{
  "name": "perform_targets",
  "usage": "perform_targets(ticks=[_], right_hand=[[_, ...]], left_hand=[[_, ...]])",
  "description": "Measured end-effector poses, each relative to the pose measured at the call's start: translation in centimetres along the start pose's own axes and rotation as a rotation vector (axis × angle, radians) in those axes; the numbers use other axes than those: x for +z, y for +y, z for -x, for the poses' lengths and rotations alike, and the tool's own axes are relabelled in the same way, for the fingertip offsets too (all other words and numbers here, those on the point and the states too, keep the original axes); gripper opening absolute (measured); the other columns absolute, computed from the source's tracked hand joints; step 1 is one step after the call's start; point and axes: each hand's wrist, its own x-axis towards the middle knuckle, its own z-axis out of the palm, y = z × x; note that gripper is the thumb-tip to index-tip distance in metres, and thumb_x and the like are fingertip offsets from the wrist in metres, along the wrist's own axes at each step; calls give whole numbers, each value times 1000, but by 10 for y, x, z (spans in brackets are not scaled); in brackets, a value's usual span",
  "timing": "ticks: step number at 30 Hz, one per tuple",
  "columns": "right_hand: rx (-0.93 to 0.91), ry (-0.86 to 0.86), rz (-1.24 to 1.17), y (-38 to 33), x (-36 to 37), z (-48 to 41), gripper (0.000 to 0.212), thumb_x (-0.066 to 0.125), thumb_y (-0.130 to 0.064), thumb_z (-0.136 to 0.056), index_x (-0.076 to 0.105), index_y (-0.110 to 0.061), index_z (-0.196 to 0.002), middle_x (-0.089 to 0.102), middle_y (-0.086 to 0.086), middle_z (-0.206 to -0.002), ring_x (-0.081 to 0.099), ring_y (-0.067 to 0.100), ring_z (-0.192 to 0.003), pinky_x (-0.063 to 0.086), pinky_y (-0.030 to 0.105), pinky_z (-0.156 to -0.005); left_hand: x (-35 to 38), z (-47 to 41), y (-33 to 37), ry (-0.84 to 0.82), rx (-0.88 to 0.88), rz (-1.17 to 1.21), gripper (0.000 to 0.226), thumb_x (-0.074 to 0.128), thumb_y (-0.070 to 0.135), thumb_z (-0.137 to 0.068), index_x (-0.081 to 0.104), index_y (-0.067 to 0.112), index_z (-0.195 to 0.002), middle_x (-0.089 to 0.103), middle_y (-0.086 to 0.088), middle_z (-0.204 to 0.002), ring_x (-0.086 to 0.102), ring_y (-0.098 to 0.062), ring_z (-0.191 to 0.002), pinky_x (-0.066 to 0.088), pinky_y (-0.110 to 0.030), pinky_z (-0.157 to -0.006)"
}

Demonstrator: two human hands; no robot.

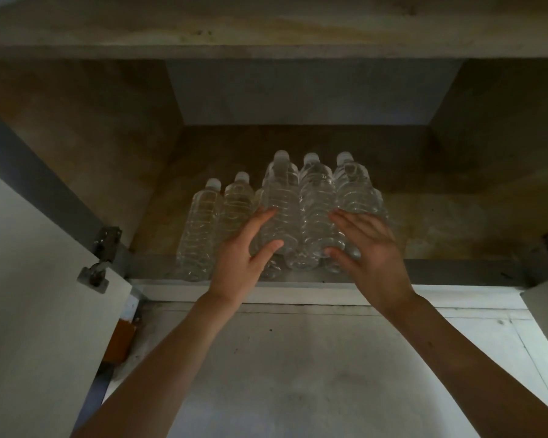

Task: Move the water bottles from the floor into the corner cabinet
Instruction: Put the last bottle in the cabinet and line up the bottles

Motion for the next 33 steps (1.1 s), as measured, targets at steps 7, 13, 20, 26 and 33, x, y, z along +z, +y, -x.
perform_targets(ticks=[7,13,20,26,33], right_hand=[[-10,27,-26,-2,-2,4,52,73,-24,-87,58,-11,-135,59,5,-136,48,20,-129,39,42,-111],[-137,111,-51,-33,7,19,43,69,-21,-90,61,-5,-129,61,9,-132,51,21,-129,33,37,-117],[-194,-69,99,-41,22,-10,56,55,-43,-95,50,-11,-141,55,6,-143,42,23,-138,16,39,-122],[-191,-79,99,-38,31,-21,47,59,-30,-96,52,-16,-140,57,3,-141,47,23,-135,20,39,-120],[-175,-31,79,-38,34,-21,45,65,-21,-94,56,-16,-138,61,3,-136,52,22,-129,30,42,-117]], left_hand=[[-4,5,-5,-38,-22,10,68,71,35,-85,39,32,-146,50,7,-145,48,-6,-131,44,-31,-108],[-16,31,-32,-33,70,-354,78,62,60,-80,46,15,-142,52,-2,-143,44,-19,-135,26,-50,-118],[-21,26,-44,-73,118,-590,68,55,64,-85,52,21,-137,53,2,-143,41,-20,-137,16,-45,-120],[-17,25,-47,-58,129,-658,62,45,64,-90,55,23,-136,54,3,-142,41,-22,-138,26,-50,-116],[-14,24,-47,-21,132,-685,62,41,63,-91,57,22,-135,57,4,-139,45,-24,-136,32,-50,-112]])
